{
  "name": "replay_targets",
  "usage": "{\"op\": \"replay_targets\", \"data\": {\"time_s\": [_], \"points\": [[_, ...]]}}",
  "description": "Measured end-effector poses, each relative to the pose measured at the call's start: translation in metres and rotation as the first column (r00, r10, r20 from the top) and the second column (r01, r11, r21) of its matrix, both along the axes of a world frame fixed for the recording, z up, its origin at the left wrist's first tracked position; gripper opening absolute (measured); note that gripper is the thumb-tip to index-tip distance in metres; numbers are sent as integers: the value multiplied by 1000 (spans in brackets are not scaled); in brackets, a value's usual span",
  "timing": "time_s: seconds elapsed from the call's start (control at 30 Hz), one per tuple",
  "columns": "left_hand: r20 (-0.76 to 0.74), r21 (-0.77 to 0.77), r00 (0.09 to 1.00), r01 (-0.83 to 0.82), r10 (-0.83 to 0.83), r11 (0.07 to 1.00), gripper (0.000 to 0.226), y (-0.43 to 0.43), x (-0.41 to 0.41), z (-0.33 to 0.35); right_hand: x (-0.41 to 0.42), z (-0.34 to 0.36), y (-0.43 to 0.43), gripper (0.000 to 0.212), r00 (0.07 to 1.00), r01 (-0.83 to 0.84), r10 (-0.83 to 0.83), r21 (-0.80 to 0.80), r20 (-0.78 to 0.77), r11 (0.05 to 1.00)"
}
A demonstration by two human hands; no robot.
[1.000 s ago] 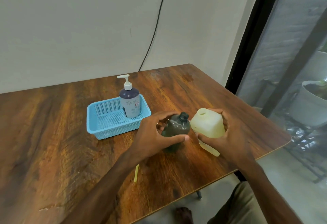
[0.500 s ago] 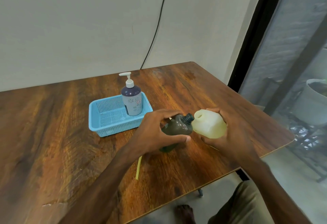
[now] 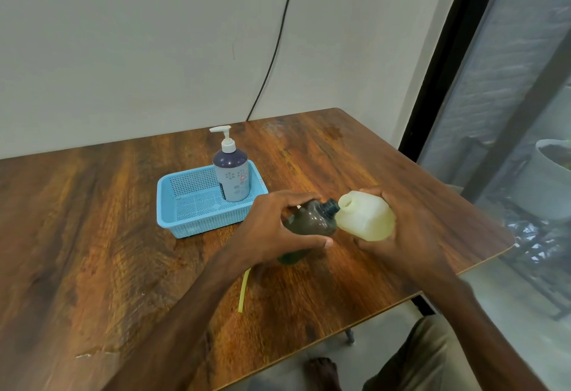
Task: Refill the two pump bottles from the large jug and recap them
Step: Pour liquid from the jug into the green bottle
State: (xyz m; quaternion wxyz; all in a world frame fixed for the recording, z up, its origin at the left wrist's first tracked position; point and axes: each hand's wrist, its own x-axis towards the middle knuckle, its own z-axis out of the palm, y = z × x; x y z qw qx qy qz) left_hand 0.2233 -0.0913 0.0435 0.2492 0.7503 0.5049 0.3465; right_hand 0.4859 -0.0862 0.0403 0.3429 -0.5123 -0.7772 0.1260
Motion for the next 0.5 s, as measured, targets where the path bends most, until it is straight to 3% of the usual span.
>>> {"op": "replay_targets", "data": {"time_s": [0.5], "points": [[99, -38, 995, -22, 26, 999, 82, 7, 0, -10, -5, 5, 1, 83, 999, 32, -32, 5, 38, 999]]}}
